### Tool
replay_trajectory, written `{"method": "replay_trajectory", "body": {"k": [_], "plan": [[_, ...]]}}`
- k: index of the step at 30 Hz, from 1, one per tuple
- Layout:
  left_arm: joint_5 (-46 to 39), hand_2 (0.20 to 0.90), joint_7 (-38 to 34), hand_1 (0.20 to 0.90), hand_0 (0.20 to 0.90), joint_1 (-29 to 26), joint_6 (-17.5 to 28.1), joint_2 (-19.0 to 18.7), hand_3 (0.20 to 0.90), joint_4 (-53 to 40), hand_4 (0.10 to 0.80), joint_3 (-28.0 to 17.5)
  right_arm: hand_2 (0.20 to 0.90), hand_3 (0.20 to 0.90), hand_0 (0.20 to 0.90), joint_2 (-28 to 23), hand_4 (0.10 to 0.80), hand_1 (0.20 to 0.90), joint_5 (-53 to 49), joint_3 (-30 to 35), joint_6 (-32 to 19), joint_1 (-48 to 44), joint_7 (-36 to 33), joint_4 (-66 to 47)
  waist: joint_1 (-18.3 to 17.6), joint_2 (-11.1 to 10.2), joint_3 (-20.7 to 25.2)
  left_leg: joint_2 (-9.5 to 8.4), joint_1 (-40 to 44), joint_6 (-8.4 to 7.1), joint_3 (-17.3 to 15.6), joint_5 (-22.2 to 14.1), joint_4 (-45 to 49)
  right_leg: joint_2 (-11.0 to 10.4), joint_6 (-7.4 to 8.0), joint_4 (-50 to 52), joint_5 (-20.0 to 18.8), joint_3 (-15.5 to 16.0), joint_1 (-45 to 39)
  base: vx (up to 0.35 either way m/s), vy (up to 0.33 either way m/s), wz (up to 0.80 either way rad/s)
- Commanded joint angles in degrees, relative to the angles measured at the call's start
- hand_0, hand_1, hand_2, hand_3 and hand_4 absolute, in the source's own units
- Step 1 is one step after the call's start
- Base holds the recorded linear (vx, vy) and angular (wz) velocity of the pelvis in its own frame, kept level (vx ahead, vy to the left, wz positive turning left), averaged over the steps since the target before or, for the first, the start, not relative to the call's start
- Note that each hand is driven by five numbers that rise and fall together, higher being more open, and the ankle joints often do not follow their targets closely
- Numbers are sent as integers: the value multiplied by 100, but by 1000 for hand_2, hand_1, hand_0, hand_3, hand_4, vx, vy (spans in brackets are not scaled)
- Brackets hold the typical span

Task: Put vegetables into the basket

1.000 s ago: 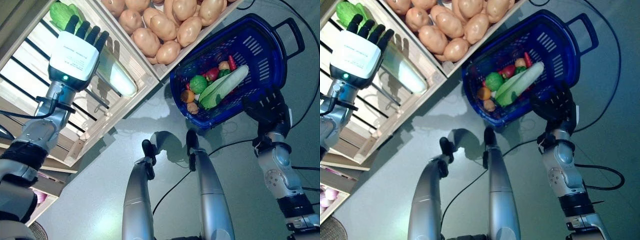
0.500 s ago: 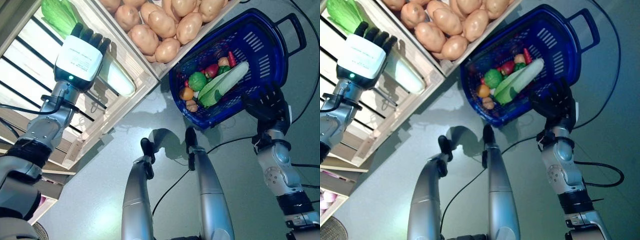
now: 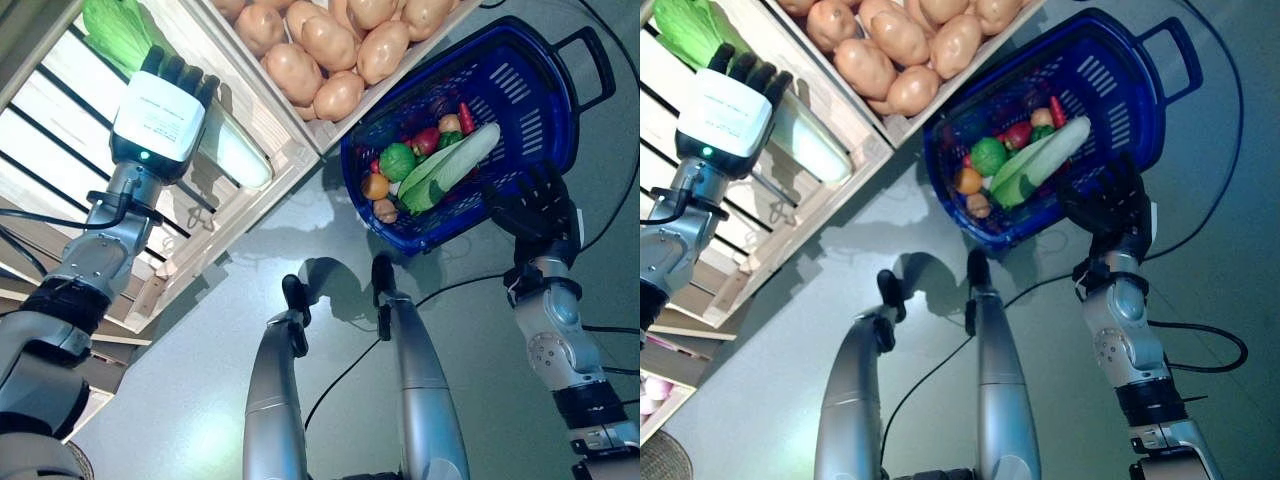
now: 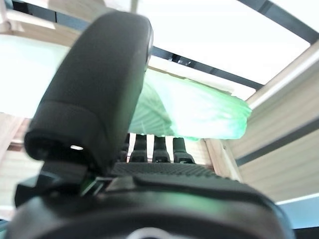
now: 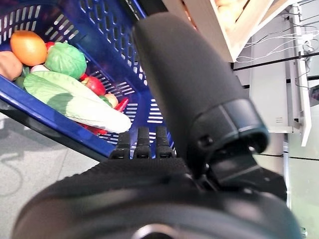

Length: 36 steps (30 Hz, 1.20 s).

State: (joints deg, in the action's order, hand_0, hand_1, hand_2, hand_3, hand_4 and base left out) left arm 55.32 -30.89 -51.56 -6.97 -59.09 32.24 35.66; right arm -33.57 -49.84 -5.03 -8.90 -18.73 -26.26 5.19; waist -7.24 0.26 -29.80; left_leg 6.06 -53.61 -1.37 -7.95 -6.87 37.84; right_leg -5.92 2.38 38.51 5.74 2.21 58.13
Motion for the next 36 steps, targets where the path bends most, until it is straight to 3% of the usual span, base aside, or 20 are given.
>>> {"method": "replay_trajectory", "body": {"k": [1, 16, 26, 36], "plan": [[-328, 300, -169, 300, 300, -380, -380, -349, 300, -54, 400, -397, 900, 900, 900, -178, 800, 900, 436, 386, -391, -115, -115, -602, 42, -124, 1, -47, 108, -148, 53, 30, -259, -140, 215, 7, 14, 79, -398, 0, 0, 0], [-720, 300, -579, 300, 300, -186, -421, -318, 300, -82, 400, -688, 900, 900, 900, -125, 800, 900, 389, 464, -470, -48, -12, -614, 49, -147, 1, -46, 247, -149, 50, 4, -244, -134, 207, 11, 42, 99, -547, 0, 0, 0], [-900, 300, -1144, 300, 300, -56, -45, -383, 300, -330, 400, -926, 900, 900, 900, -26, 800, 900, 462, 484, -474, 26, 78, -685, 53, -162, 1, -59, 669, -187, 52, 122, -519, -85, 210, -256, -11, 119, -971, 0, 0, 0], [-845, 300, -988, 300, 300, -7, 33, -500, 300, -489, 400, -1057, 900, 900, 900, -40, 800, 900, 418, 558, -325, 48, 111, -764, 62, -151, 1, -57, 755, -205, 66, 165, -597, -110, 204, -355, -26, 148, -1089, 0, 0, 0]]}}
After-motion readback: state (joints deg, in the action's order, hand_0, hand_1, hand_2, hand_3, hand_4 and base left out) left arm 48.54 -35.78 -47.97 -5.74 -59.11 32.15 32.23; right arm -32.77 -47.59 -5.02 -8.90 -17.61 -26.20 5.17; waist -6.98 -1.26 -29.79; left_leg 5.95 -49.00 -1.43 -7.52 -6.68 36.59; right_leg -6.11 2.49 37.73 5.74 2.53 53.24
